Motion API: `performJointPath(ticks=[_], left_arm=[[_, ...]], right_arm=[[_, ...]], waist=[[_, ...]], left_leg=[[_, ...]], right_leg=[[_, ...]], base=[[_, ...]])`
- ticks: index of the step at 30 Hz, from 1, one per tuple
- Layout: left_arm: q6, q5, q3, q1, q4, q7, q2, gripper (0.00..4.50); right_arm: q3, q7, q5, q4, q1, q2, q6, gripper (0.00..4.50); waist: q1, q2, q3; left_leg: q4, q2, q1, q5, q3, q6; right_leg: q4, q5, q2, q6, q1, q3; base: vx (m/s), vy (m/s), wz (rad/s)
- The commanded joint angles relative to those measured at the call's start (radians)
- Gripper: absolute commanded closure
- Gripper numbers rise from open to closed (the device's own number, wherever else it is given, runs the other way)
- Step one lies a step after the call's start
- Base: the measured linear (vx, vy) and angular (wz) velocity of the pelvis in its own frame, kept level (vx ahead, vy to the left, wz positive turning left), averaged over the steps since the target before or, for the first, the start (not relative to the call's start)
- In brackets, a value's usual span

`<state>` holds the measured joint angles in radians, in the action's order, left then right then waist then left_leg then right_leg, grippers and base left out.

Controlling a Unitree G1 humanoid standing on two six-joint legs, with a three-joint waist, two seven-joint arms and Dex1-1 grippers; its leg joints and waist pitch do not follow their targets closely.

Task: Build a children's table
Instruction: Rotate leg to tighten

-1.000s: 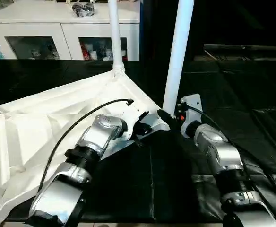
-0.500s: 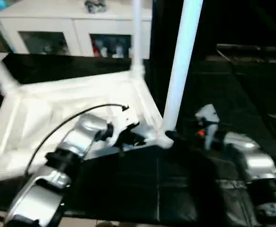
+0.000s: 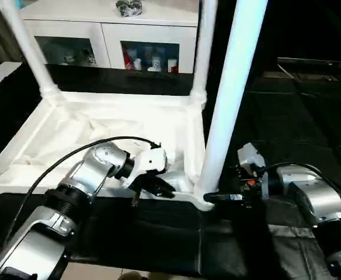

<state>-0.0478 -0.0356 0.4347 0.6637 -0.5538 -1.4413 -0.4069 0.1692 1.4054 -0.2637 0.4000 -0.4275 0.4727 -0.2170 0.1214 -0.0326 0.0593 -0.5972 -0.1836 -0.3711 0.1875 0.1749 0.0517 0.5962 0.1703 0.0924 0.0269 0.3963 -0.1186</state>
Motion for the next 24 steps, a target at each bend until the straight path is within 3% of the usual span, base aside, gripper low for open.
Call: performJointPath(ticks=[1,9,10,24], left_arm=[[0.021,-0.014,0.053,-0.013,0.032,-0.052,0.003,4.50],[0.032,-0.018,0.061,-0.021,0.044,-0.066,-0.004,4.50],[0.032,-0.019,0.061,-0.021,0.045,-0.065,-0.004,4.50],[-0.025,-0.005,0.035,-0.017,0.028,-0.011,0.023,4.50]], right_arm=[[0.011,0.024,-0.004,-0.005,-0.015,0.004,-0.010,1.28],[0.032,0.079,-0.024,-0.013,-0.016,0.016,-0.043,1.84],[0.032,0.084,-0.026,-0.014,-0.015,0.017,-0.046,2.06],[0.040,0.076,-0.053,-0.088,0.047,0.013,-0.104,2.37]], waist=[[-0.003,0.008,-0.077],[0.001,0.009,-0.078],[0.002,0.015,-0.079],[0.011,0.008,-0.076]], left_leg=[[0.066,-0.060,0.015,0.164,-0.013,-0.073],[0.067,-0.059,0.013,0.167,-0.013,-0.066],[0.066,-0.059,0.012,0.157,-0.013,-0.068],[0.067,-0.059,0.017,0.180,-0.012,-0.059]], right_leg=[[-0.066,0.225,0.075,0.221,-0.052,0.064],[-0.067,0.237,0.075,0.210,-0.055,0.063],[-0.064,0.234,0.076,0.210,-0.056,0.062],[-0.071,0.272,0.075,0.196,-0.053,0.063]], base=[[0.000,0.000,0.00],[0.000,0.000,0.00],[0.000,0.000,0.00],[0.000,0.000,0.00]])
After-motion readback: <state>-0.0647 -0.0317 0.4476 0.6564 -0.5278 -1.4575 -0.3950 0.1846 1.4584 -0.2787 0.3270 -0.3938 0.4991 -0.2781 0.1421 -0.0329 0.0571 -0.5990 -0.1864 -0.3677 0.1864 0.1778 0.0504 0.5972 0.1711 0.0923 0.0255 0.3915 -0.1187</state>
